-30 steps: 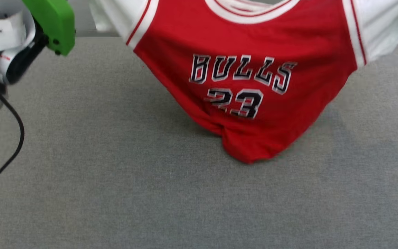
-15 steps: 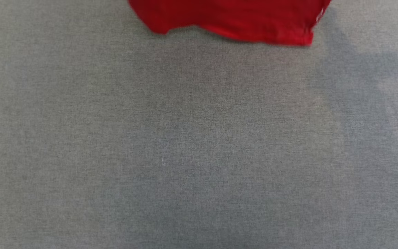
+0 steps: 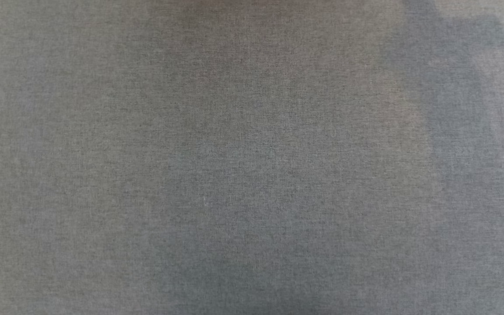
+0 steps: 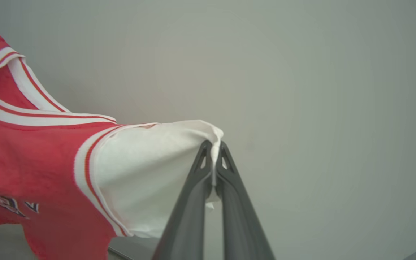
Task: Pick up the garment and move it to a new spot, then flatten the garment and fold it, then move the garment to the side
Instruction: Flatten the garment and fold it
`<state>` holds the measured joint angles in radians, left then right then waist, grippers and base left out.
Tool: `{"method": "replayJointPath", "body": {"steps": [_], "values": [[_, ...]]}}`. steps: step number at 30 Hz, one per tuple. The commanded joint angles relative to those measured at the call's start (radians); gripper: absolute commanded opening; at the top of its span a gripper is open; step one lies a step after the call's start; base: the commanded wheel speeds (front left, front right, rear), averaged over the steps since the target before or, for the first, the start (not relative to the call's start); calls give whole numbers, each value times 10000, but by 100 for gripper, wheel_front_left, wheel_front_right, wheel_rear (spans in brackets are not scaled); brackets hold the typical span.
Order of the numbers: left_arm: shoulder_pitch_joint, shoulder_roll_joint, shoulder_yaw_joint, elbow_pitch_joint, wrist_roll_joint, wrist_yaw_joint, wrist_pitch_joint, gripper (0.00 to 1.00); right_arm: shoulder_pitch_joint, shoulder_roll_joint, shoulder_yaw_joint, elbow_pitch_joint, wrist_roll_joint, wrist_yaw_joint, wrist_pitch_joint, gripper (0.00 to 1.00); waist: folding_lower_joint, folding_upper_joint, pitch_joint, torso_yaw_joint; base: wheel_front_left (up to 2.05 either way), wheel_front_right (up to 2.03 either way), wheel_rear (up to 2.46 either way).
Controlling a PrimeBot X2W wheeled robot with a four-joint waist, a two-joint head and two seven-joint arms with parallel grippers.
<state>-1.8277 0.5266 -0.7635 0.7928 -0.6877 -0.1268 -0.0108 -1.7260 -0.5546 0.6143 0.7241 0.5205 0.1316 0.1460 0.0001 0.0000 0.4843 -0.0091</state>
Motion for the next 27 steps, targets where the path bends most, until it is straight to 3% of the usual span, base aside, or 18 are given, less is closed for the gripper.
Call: {"method": "replayJointPath", "body": {"steps": [1,7,17,21,27], "values": [[313,-45,-65,119,-183,-22,-178,0,203,-21,161,141,144,-9,-130,0,-1,0,37,8,0,0,0],[1652,-48,-421,356,-842,-34,-793,0,1434,46,1082,233,777,-9,-673,0,-1,0,-287,36,0,0,0],[5593,258,-792,242,-1907,-31,-2030,0,4964,-82,2443,-237,2114,-9,-1567,0,-1,0,-1811,-67,0,0,0],[7588,356,-699,-127,-2330,163,-2322,0,6676,-296,2994,-520,2505,-9,-1863,0,-1,0,-2527,-95,0,0,0],[10870,639,-475,-1268,-2895,789,-2479,0,9015,-828,3591,-1030,3148,-9,-2070,0,-1,0,-3461,-164,0,0,0]]}}
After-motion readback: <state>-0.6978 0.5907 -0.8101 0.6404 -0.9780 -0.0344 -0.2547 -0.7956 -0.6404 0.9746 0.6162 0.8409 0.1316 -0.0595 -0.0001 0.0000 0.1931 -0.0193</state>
